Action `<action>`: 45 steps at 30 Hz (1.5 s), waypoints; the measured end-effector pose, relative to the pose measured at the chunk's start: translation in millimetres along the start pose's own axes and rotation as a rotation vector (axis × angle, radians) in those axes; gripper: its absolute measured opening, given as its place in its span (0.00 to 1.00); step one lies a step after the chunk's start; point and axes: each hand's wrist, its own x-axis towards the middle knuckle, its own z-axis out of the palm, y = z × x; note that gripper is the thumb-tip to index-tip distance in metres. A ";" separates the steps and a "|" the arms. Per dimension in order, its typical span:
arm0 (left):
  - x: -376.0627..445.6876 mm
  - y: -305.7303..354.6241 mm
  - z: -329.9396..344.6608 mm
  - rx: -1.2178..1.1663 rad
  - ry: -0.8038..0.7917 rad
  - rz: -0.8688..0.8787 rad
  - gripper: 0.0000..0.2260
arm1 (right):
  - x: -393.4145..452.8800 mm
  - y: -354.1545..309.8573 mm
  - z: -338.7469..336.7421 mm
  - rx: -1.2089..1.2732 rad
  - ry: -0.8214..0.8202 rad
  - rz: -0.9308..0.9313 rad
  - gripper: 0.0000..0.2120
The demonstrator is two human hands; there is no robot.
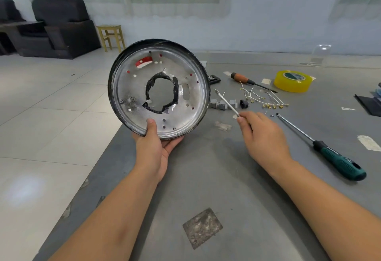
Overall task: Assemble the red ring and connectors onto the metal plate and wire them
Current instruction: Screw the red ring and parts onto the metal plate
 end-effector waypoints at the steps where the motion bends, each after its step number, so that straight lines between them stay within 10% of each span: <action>1: 0.6 0.1 -0.3 -0.002 -0.001 0.008 0.19 | -2.6 -5.3 -1.8 0.031 -0.013 -0.064 0.14; 14: 4.8 -4.0 3.4 0.038 0.061 0.127 0.12 | -17.8 -31.3 6.5 0.029 -0.401 -0.263 0.17; 45: 5.4 -11.7 2.6 0.144 0.038 0.234 0.16 | -22.0 -38.8 7.5 -0.046 -0.346 -0.368 0.18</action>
